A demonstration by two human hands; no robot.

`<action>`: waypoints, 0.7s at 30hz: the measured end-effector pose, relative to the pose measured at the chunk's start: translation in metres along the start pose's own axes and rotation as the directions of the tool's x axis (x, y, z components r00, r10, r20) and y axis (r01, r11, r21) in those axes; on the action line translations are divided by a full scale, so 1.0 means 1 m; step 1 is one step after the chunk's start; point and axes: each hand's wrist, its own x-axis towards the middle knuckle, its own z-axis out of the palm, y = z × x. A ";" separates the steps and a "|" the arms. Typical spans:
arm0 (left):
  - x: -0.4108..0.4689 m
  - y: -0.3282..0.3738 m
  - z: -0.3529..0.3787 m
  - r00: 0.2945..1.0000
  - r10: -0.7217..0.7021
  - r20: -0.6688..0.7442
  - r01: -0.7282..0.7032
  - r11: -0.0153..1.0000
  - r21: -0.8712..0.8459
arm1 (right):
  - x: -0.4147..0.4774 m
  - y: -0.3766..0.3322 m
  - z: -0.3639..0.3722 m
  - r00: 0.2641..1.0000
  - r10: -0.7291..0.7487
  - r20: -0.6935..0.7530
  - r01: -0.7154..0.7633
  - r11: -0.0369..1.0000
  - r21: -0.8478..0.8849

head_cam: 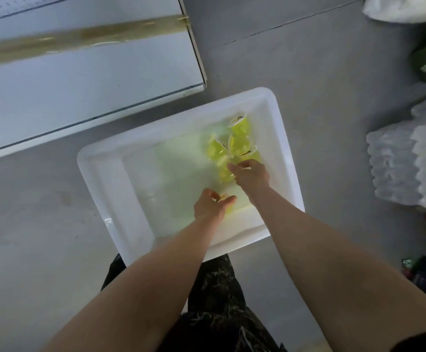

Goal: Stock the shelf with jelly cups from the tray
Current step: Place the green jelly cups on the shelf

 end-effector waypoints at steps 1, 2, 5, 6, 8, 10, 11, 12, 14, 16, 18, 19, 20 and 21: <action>0.002 0.000 0.002 1.000 -0.005 -0.002 0.005 1.000 -0.003 | 0.000 -0.001 0.001 1.000 0.003 -0.008 -0.003 1.000 0.009; 0.004 0.001 0.003 1.000 -0.010 -0.008 0.010 1.000 -0.006 | 0.000 -0.002 0.002 1.000 0.008 -0.014 -0.008 1.000 0.017; 0.011 0.000 0.005 0.999 -0.001 -0.035 0.001 1.000 0.023 | -0.001 0.000 0.004 1.000 0.025 -0.009 -0.025 0.999 0.024; 0.012 0.000 0.006 0.999 0.008 -0.039 -0.006 0.999 0.036 | -0.001 0.001 0.004 1.000 0.026 -0.001 -0.026 0.999 0.024; 0.015 -0.002 0.005 0.999 0.024 -0.037 -0.022 0.999 0.050 | 0.000 0.002 0.004 0.999 0.030 0.019 -0.030 0.999 0.023; 0.014 -0.004 0.001 0.999 0.038 -0.030 -0.036 0.998 0.051 | 0.000 0.001 0.003 0.999 0.031 0.040 -0.032 0.999 0.027; 0.013 -0.006 -0.002 0.999 0.046 -0.026 -0.045 0.998 0.053 | 0.000 0.001 0.003 0.998 0.036 0.053 -0.038 0.999 0.032; 0.012 -0.007 -0.006 0.998 0.057 -0.024 -0.056 0.997 0.052 | -0.002 0.000 0.003 0.997 0.034 0.064 -0.037 0.999 0.033; 0.009 -0.012 -0.017 0.996 0.081 -0.024 -0.080 0.995 0.063 | -0.009 -0.003 0.000 0.997 0.009 0.075 -0.012 0.999 0.030; 0.005 -0.015 -0.030 0.994 0.106 -0.030 -0.104 0.993 0.064 | -0.019 -0.007 -0.004 0.996 -0.026 0.081 0.023 0.999 0.042; -0.003 -0.016 -0.043 0.990 0.132 -0.043 -0.129 0.990 0.051 | -0.033 -0.014 -0.012 0.994 -0.081 0.078 0.077 0.996 0.046; -0.010 -0.014 -0.050 0.988 0.148 -0.051 -0.146 0.989 0.033 | -0.042 -0.019 -0.018 0.991 -0.110 0.070 0.107 0.993 0.046; -0.017 -0.012 -0.057 0.984 0.166 -0.060 -0.165 0.986 0.012 | -0.050 -0.024 -0.024 0.988 -0.144 0.057 0.142 0.989 0.041; -0.025 -0.008 -0.064 0.980 0.186 -0.069 -0.187 0.982 -0.007 | -0.060 -0.031 -0.030 0.982 -0.185 0.047 0.184 0.982 0.030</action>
